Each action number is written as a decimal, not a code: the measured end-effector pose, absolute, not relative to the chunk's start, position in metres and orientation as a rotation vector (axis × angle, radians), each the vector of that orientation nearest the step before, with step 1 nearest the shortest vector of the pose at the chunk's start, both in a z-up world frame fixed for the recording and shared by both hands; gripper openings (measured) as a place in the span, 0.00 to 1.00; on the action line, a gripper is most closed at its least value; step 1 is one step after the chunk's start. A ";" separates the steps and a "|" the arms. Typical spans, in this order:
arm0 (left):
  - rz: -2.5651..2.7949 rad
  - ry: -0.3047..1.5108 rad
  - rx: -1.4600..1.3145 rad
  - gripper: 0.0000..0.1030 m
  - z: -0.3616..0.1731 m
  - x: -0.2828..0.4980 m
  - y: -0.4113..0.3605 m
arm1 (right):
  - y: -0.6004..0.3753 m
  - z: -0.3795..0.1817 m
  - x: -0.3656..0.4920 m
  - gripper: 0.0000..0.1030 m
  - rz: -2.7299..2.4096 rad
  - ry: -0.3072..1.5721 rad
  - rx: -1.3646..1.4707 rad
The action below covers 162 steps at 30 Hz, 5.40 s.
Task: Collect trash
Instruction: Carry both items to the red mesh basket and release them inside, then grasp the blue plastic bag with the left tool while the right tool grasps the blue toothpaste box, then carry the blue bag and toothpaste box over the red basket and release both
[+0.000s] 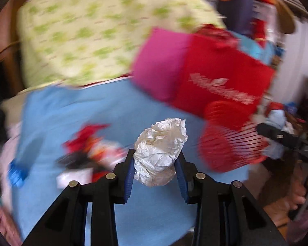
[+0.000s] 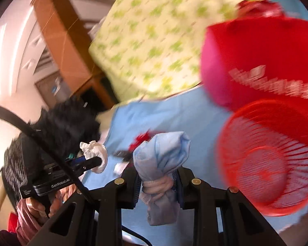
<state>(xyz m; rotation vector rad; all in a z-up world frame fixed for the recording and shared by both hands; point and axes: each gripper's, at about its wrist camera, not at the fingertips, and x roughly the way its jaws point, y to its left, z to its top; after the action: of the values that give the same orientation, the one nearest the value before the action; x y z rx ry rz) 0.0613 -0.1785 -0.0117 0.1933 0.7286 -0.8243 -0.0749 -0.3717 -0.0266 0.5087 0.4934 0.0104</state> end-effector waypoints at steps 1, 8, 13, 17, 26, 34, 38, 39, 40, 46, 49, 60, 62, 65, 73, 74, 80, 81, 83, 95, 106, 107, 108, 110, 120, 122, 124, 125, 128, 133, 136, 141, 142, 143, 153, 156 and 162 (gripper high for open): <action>-0.870 0.734 0.200 0.39 -0.007 0.058 -0.202 | -0.390 -0.022 -0.086 0.29 -0.025 0.479 0.522; -1.036 0.757 0.311 0.49 -0.015 0.037 -0.333 | -0.494 -0.035 -0.126 0.31 -0.176 0.447 0.716; -1.004 0.802 0.381 0.62 -0.045 0.045 -0.371 | -0.531 -0.068 -0.123 0.56 -0.178 0.490 0.861; -0.962 0.813 0.340 0.63 -0.046 0.059 -0.341 | -0.543 -0.083 -0.131 0.77 -0.186 0.455 0.906; -0.606 0.792 0.213 0.72 -0.058 0.100 -0.148 | -0.471 -0.036 -0.118 0.77 -0.057 0.365 0.721; -0.089 0.826 0.105 0.72 -0.083 0.167 0.068 | -0.374 -0.030 -0.047 0.77 0.113 0.475 0.623; 0.045 0.872 0.039 0.72 -0.101 0.206 0.134 | -0.348 -0.062 -0.007 0.77 0.142 0.579 0.668; 0.059 0.888 0.015 0.72 -0.105 0.216 0.145 | -0.344 -0.073 0.003 0.77 0.141 0.610 0.685; 0.068 0.900 -0.007 0.72 -0.109 0.225 0.150 | -0.342 -0.085 0.013 0.77 0.133 0.647 0.705; 0.064 0.969 -0.135 0.72 -0.140 0.284 0.153 | -0.342 -0.161 0.069 0.77 0.095 0.831 0.829; 0.067 1.001 -0.163 0.72 -0.155 0.315 0.149 | -0.341 -0.188 0.096 0.77 0.104 0.872 0.887; -0.009 1.065 -0.295 0.73 -0.187 0.361 0.138 | -0.321 -0.233 0.166 0.44 0.120 0.940 0.890; -0.021 1.076 -0.309 0.67 -0.193 0.359 0.135 | -0.316 -0.231 0.165 0.43 0.120 0.946 0.887; -0.043 1.077 -0.327 0.59 -0.196 0.354 0.130 | -0.314 -0.228 0.157 0.42 0.127 0.937 0.884; -0.054 1.059 -0.259 0.54 -0.171 0.314 0.105 | -0.314 -0.192 0.118 0.40 0.118 0.891 0.804; -0.071 1.040 -0.225 0.54 -0.160 0.300 0.094 | -0.314 -0.185 0.112 0.40 0.119 0.879 0.791; -0.200 0.894 -0.037 0.55 -0.095 0.221 0.030 | -0.316 -0.130 0.069 0.40 0.136 0.764 0.697; -0.228 0.857 -0.001 0.55 -0.082 0.204 0.015 | -0.316 -0.120 0.061 0.40 0.135 0.739 0.680; -0.274 0.785 0.065 0.55 -0.056 0.172 -0.013 | -0.318 -0.098 0.039 0.40 0.134 0.686 0.651; -0.368 0.486 0.321 0.55 0.027 0.047 -0.124 | -0.342 -0.014 -0.076 0.40 0.020 0.428 0.507; -0.423 0.354 0.430 0.56 0.051 -0.010 -0.182 | -0.371 0.007 -0.132 0.41 -0.059 0.325 0.510; -0.427 0.349 0.437 0.56 0.051 -0.012 -0.185 | -0.373 0.007 -0.135 0.41 -0.068 0.321 0.505; -0.431 0.345 0.443 0.56 0.052 -0.015 -0.189 | -0.374 0.007 -0.137 0.41 -0.073 0.318 0.503; -0.440 0.335 0.458 0.56 0.052 -0.024 -0.197 | -0.377 0.007 -0.141 0.41 -0.081 0.311 0.499; -0.480 0.316 0.524 0.56 0.048 -0.034 -0.235 | -0.400 0.000 -0.156 0.41 -0.135 0.287 0.515; -0.494 0.315 0.539 0.56 0.046 -0.034 -0.246 | -0.407 -0.004 -0.156 0.41 -0.148 0.287 0.523; -0.507 0.317 0.549 0.56 0.043 -0.034 -0.255 | -0.415 -0.008 -0.157 0.41 -0.161 0.286 0.537; -0.514 0.317 0.556 0.56 0.042 -0.034 -0.261 | -0.419 -0.010 -0.157 0.41 -0.169 0.286 0.545; -0.535 0.314 0.581 0.56 0.037 -0.033 -0.279 | -0.435 -0.018 -0.159 0.41 -0.193 0.287 0.573; -0.572 0.328 0.604 0.57 0.029 -0.029 -0.308 | -0.459 -0.034 -0.160 0.42 -0.227 0.301 0.622; -0.609 0.351 0.600 0.58 0.025 -0.024 -0.326 | -0.474 -0.042 -0.157 0.42 -0.243 0.311 0.647; -0.729 0.439 0.552 0.58 0.012 -0.012 -0.356 | -0.500 -0.059 -0.158 0.42 -0.274 0.320 0.700; -0.748 0.463 0.540 0.58 0.009 -0.009 -0.362 | -0.505 -0.064 -0.158 0.42 -0.277 0.323 0.715; -0.763 0.482 0.531 0.59 0.005 -0.006 -0.366 | -0.510 -0.068 -0.158 0.43 -0.280 0.327 0.731; -0.838 0.624 0.540 0.64 -0.034 0.008 -0.383 | -0.542 -0.105 -0.150 0.68 -0.259 0.336 0.879; -0.849 0.619 0.528 0.68 -0.030 0.008 -0.377 | -0.540 -0.106 -0.147 0.68 -0.263 0.331 0.878; -0.848 0.602 0.495 0.68 -0.015 0.001 -0.351 | -0.528 -0.096 -0.153 0.68 -0.265 0.319 0.851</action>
<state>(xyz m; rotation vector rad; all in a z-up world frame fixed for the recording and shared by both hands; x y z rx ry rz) 0.0009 -0.3507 -0.0148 0.4950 0.6019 -0.8484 -0.1530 -0.5283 -0.0957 0.8512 0.3187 -0.2653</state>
